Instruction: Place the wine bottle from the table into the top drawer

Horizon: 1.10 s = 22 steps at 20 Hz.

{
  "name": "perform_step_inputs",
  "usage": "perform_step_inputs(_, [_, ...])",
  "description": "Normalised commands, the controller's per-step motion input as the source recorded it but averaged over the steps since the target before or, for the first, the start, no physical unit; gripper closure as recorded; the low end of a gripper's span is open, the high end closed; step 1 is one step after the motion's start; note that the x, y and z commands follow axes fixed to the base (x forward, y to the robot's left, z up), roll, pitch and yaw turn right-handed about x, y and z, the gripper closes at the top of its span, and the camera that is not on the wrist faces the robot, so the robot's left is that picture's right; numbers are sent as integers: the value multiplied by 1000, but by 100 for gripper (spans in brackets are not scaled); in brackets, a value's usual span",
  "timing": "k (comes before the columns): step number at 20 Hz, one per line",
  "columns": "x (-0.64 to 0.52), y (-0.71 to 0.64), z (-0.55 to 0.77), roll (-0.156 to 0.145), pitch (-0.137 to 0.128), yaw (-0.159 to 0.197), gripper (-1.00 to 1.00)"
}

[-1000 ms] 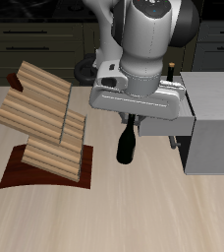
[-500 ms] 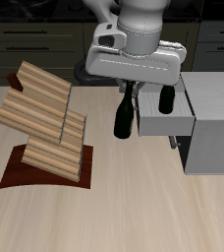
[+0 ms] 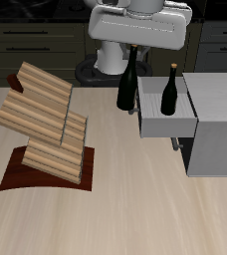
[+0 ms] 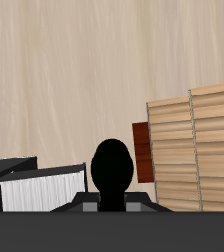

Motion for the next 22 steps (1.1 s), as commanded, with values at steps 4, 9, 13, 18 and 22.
perform_step_inputs(4, [-207, -14, 344, -5, -50, 11, 100])
perform_step_inputs(9, [-145, -32, 275, -14, -37, -2, 100])
perform_step_inputs(13, [-124, 6, 258, -10, -37, -11, 100])
perform_step_inputs(18, [-129, -11, 148, -4, -27, -4, 100])
perform_step_inputs(22, [-90, -44, 24, -20, -5, -20, 100])
